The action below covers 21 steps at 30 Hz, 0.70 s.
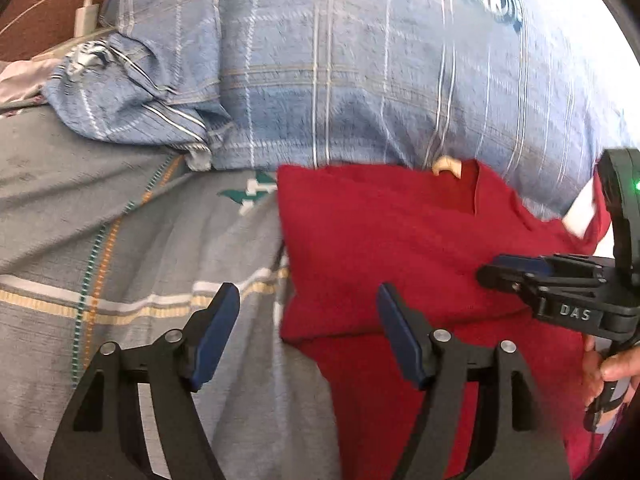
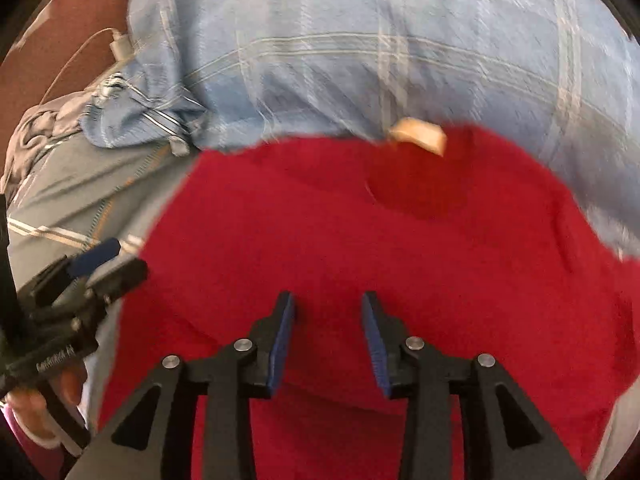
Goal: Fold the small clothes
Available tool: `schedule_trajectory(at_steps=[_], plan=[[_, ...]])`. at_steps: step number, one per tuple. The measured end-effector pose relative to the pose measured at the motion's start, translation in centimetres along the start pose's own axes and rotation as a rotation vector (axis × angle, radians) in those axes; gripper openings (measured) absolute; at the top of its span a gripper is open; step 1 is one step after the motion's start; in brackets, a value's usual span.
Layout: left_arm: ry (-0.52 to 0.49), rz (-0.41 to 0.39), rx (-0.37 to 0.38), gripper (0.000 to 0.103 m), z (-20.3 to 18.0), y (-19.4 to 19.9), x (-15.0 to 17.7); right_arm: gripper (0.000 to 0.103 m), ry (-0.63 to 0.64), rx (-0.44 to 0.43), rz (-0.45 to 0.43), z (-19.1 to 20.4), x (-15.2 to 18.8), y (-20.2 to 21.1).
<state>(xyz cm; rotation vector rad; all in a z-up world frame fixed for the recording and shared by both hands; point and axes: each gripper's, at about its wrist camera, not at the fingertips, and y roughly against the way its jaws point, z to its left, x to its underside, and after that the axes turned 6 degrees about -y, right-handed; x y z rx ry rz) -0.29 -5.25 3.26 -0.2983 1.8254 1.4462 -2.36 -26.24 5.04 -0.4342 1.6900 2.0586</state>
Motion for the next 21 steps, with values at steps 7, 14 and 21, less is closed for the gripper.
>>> schedule_trajectory(at_steps=[7, 14, 21], plan=[[0.003, 0.033, -0.006, 0.071, 0.0, -0.5, 0.6, 0.055, -0.145, 0.046, -0.101, -6.1, 1.1, 5.7], [0.01, 0.028, -0.012, 0.071, 0.1, -0.3, 0.7, 0.062, -0.353, 0.293, -0.169, -15.7, 0.1, 8.7], [0.018, -0.033, -0.017, 0.071, 0.1, 0.6, 0.3, 0.005, -0.256, 0.297, -0.097, -16.4, -0.5, 5.2]])
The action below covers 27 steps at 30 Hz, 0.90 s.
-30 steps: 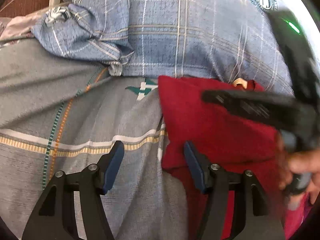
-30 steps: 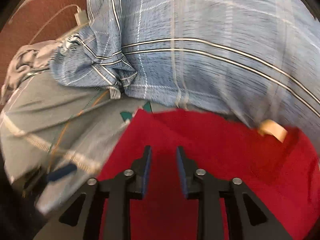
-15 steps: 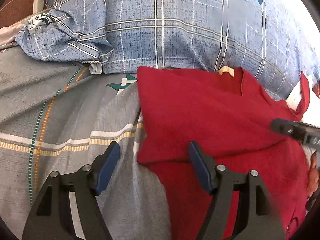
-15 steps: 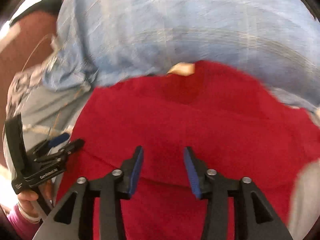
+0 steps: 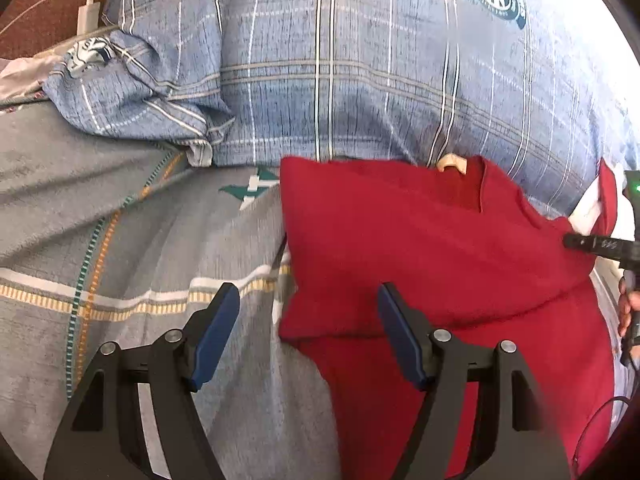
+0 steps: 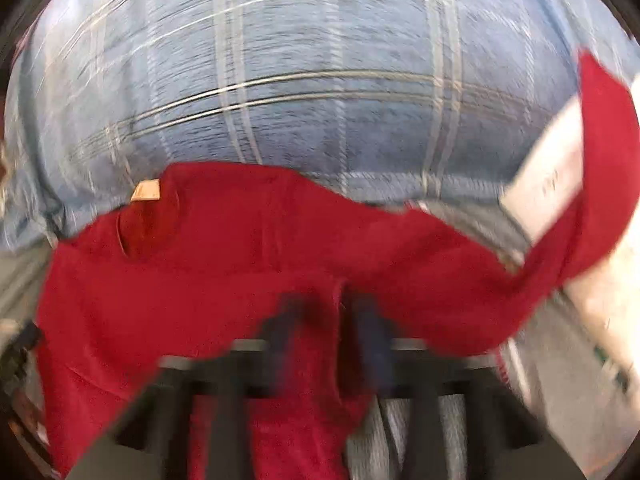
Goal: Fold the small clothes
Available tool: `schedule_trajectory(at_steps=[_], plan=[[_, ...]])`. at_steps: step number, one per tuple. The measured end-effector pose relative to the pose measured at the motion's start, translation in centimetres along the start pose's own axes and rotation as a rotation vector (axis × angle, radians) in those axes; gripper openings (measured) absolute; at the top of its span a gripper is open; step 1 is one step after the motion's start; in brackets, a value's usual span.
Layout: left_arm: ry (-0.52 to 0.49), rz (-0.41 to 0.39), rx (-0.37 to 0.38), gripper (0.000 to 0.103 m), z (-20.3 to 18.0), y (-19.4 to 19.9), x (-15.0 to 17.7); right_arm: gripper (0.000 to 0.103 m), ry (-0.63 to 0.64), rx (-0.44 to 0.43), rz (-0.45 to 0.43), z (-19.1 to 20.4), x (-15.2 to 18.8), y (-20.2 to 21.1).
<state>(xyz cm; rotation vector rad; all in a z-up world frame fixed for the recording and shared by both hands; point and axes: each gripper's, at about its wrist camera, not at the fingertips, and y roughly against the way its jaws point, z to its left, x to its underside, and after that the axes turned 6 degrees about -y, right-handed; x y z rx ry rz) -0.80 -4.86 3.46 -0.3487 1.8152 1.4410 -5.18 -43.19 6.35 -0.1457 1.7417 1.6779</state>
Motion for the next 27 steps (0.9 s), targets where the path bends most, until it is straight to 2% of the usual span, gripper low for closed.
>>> schedule_trajectory(at_steps=[3, 6, 8, 10, 13, 17, 20, 22, 25, 27], plan=[[0.005, -0.033, 0.014, 0.071, -0.1, 0.6, -0.3, 0.005, 0.034, -0.02, -0.097, 1.0, -0.8, 1.1], [-0.01, -0.051, 0.02, 0.071, -0.5, 0.9, -0.4, 0.005, 0.013, -0.074, -0.161, 1.2, -1.8, 1.5], [-0.031, -0.055, 0.025, 0.071, -1.0, 0.8, -0.4, 0.005, 0.018, -0.076, -0.186, 1.1, -2.2, 1.2], [-0.054, -0.045, 0.026, 0.071, -1.5, 0.5, -0.3, 0.005, 0.027, -0.043, -0.146, 0.9, -2.1, -0.3], [-0.085, -0.002, 0.018, 0.071, -2.1, -0.4, -0.1, 0.012, -0.004, 0.003, -0.042, -0.3, -1.4, -2.8], [-0.07, 0.018, 0.026, 0.071, -1.8, -0.6, 0.0, 0.029, -0.047, 0.012, -0.089, -0.9, -0.8, -0.5], [-0.068, 0.024, 0.026, 0.071, -1.8, -0.7, 0.2, 0.03, -0.007, -0.031, -0.125, 0.4, -0.1, 1.4], [-0.074, 0.026, 0.023, 0.071, -1.9, -0.8, 0.2, 0.027, 0.062, -0.066, -0.088, 2.3, 0.7, 1.4], [-0.075, 0.033, 0.026, 0.071, -1.9, -0.9, 0.3, 0.028, 0.093, -0.037, -0.004, 3.5, 1.9, -0.8], [-0.067, 0.037, 0.031, 0.071, -1.8, -1.0, 0.3, 0.028, 0.05, -0.057, -0.029, 3.0, 2.0, -0.9]])
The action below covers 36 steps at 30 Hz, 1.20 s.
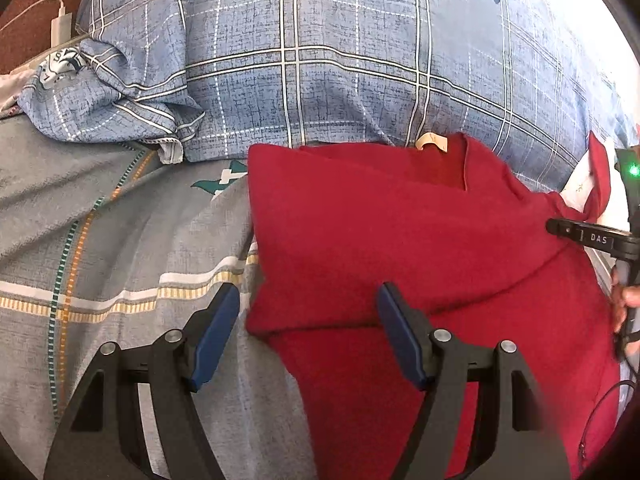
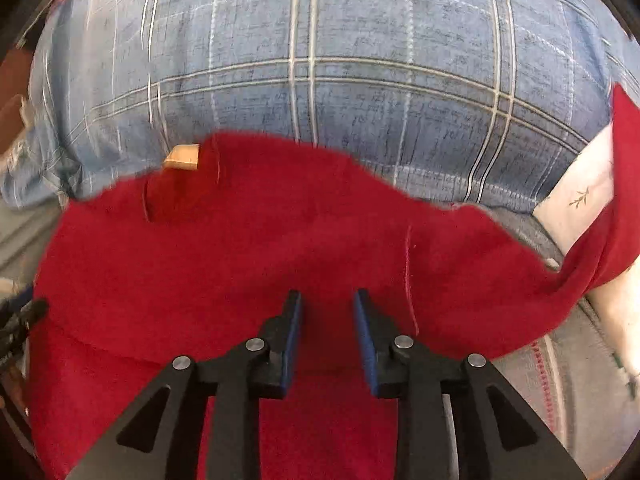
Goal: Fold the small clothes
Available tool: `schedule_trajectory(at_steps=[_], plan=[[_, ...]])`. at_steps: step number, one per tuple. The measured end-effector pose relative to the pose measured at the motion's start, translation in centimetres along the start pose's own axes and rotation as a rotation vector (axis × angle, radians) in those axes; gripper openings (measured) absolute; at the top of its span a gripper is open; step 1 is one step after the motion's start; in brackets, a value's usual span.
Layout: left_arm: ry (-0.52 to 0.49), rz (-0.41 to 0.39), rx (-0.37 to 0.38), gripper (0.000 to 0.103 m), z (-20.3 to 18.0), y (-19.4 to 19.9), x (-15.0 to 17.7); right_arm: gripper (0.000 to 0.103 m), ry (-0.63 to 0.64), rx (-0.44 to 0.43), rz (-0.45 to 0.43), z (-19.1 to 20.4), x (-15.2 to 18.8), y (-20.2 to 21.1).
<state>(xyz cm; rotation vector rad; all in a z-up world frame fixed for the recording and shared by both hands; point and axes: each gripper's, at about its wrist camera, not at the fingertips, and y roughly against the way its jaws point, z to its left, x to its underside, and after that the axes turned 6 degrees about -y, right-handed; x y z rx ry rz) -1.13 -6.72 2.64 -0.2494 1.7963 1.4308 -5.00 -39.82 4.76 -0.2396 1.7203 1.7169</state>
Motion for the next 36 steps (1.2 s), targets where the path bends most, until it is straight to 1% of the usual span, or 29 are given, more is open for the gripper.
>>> schedule_trajectory(at_steps=[1, 2, 3, 4, 6, 8, 9, 11, 14, 16, 19, 22, 23, 24, 25, 26, 28, 31, 32, 34, 36], plan=[[0.005, -0.001, 0.002, 0.071, 0.1, 0.0, 0.0, 0.028, -0.023, -0.012, 0.017, -0.3, -0.1, 0.1], [0.01, -0.003, 0.002, 0.071, 0.2, 0.1, 0.1, 0.03, -0.066, -0.045, 0.033, -1.0, -0.5, 0.5], [0.013, -0.003, 0.004, 0.071, 0.3, 0.1, 0.1, 0.035, -0.112, -0.068, 0.016, -2.1, -0.8, 1.4], [0.016, -0.001, 0.005, 0.071, 0.3, 0.1, 0.1, 0.038, -0.141, -0.065, -0.012, -3.0, -1.2, 2.3], [0.016, 0.001, 0.004, 0.071, 0.3, 0.1, 0.1, 0.054, -0.202, -0.014, -0.1, -5.4, -2.4, 4.7], [0.015, -0.001, 0.001, 0.071, 0.2, 0.1, 0.1, 0.061, -0.286, 0.039, -0.183, -8.4, -3.7, 7.0], [0.015, -0.002, 0.0, 0.071, 0.2, 0.2, 0.1, 0.062, -0.316, 0.069, -0.2, -9.6, -4.2, 7.7], [0.015, 0.0, -0.001, 0.071, 0.2, 0.1, 0.1, 0.062, -0.358, 0.151, -0.209, -12.3, -5.9, 8.2], [0.016, 0.004, -0.002, 0.071, 0.2, 0.0, 0.1, 0.062, -0.392, 0.252, -0.213, -15.7, -8.8, 7.7], [0.017, 0.006, 0.0, 0.071, 0.2, -0.1, 0.1, 0.062, -0.411, 0.28, -0.216, -17.3, -9.8, 7.8], [0.02, 0.015, 0.008, 0.071, 0.4, -0.3, 0.1, 0.063, -0.433, 0.312, -0.197, -18.6, -11.4, 6.7], [0.028, 0.025, 0.022, 0.071, 0.6, -0.6, 0.1, 0.062, -0.455, 0.346, -0.199, -19.7, -12.4, 5.7], [0.034, 0.028, 0.028, 0.071, 0.8, -0.7, 0.1, 0.058, -0.449, 0.359, -0.197, -20.0, -12.7, 5.3], [0.037, 0.03, 0.033, 0.071, 0.8, -0.7, 0.1, 0.039, -0.438, 0.371, -0.193, -20.3, -12.7, 5.3], [0.041, 0.032, 0.037, 0.071, 0.9, -0.8, 0.1, 0.027, -0.423, 0.389, -0.186, -20.5, -12.7, 5.3], [0.045, 0.033, 0.04, 0.071, 1.0, -0.8, 0.1, 0.006, -0.412, 0.395, -0.183, -20.6, -12.7, 5.4], [0.049, 0.033, 0.043, 0.071, 1.1, -0.8, 0.1, 0.005, -0.406, 0.371, -0.205, -20.9, -12.2, 6.6], [0.045, 0.027, 0.035, 0.071, 0.9, -0.6, 0.1, 0.004, -0.38, 0.346, -0.261, -21.1, -11.2, 9.5], [0.046, 0.023, 0.03, 0.071, 0.8, -0.5, 0.1, 0.004, -0.386, 0.327, -0.279, -21.1, -10.7, 10.7], [0.048, 0.016, 0.024, 0.071, 0.9, -0.3, 0.1, 0.004, -0.393, 0.258, -0.32, -20.9, -9.8, 13.4], [0.052, 0.012, 0.018, 0.071, 1.0, -0.2, 0.2, 0.004, -0.361, 0.227, -0.353, -20.3, -9.7, 15.6]])
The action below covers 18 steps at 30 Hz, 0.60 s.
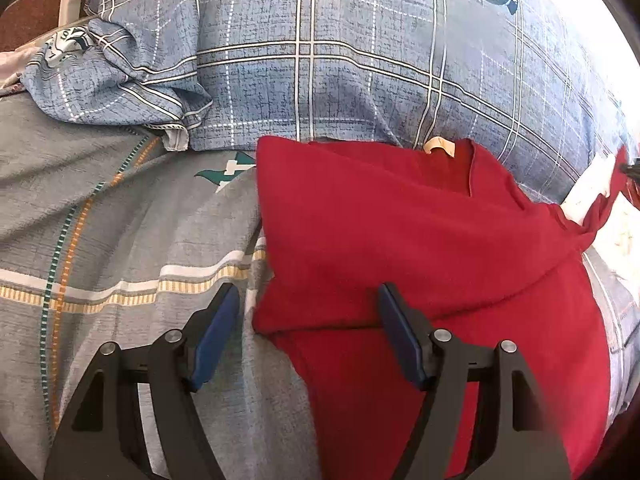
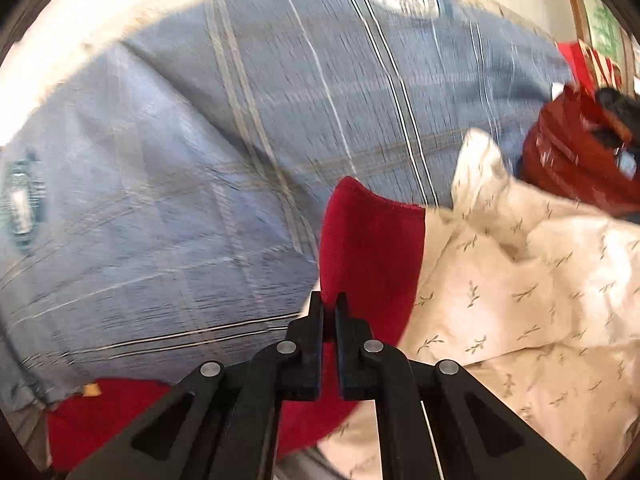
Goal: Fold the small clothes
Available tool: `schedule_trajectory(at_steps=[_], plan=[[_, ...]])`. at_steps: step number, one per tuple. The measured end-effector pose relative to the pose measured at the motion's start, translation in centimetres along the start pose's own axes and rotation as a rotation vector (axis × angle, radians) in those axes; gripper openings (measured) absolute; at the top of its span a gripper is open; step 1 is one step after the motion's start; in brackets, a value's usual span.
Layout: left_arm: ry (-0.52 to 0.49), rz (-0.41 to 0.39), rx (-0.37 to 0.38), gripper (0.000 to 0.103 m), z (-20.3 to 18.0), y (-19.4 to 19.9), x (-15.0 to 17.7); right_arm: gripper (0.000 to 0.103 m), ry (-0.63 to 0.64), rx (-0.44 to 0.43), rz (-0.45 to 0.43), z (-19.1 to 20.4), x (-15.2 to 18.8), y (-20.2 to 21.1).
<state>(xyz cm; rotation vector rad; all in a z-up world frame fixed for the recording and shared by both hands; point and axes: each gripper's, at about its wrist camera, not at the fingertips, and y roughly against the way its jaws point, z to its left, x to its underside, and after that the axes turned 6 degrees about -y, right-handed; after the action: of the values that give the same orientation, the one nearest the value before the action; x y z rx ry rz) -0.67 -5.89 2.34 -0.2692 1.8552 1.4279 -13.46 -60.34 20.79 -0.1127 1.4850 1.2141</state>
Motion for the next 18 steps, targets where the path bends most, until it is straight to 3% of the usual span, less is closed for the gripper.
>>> schedule_trajectory(at_steps=[4, 13, 18], plan=[[0.009, -0.011, -0.009, 0.071, 0.1, 0.2, 0.0, 0.004, 0.021, -0.135, -0.034, 0.8, 0.2, 5.6], [0.021, -0.036, -0.017, 0.071, 0.1, 1.0, 0.0, 0.004, 0.24, -0.452, -0.031, 8.4, 1.4, 11.9], [0.036, -0.055, -0.02, 0.071, 0.5, 1.6, -0.4, 0.004, 0.404, -0.685, 0.078, 15.4, 3.6, 13.9]])
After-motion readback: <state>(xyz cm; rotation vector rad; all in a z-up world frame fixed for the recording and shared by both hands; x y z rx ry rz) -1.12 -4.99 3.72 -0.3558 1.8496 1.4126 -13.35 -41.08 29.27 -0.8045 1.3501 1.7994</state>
